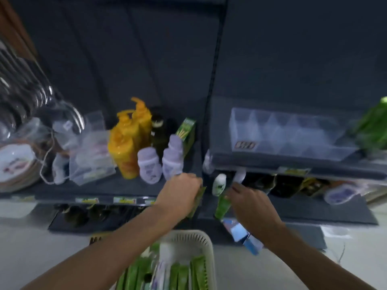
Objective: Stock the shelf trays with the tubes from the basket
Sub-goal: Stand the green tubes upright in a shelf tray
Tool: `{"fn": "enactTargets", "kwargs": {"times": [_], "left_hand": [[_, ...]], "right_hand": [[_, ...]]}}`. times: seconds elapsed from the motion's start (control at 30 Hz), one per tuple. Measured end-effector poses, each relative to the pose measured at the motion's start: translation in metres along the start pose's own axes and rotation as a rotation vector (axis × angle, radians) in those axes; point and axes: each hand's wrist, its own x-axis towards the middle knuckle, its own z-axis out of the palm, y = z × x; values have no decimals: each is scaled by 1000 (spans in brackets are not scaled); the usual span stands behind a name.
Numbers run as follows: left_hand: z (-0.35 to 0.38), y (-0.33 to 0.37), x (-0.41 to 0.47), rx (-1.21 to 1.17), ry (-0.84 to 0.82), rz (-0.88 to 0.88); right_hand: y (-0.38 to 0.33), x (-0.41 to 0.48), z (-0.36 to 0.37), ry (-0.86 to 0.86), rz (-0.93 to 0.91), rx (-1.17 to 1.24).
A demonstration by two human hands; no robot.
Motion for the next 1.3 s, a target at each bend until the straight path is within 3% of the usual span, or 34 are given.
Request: {"fn": "enactTargets", "kwargs": {"times": [0.2, 0.53, 0.73, 0.93, 1.3], "left_hand": [[-86, 64, 69, -73, 181, 111], [-155, 217, 161, -150, 346, 222], [-162, 318, 211, -217, 419, 282], [-163, 396, 256, -292, 411, 341], [-139, 446, 321, -194, 439, 308]], "right_hand": [[91, -10, -102, 156, 57, -67], [260, -64, -175, 377, 73, 2], [358, -102, -184, 459, 43, -29], [435, -134, -190, 428, 22, 0], [493, -119, -175, 502, 106, 65]]}}
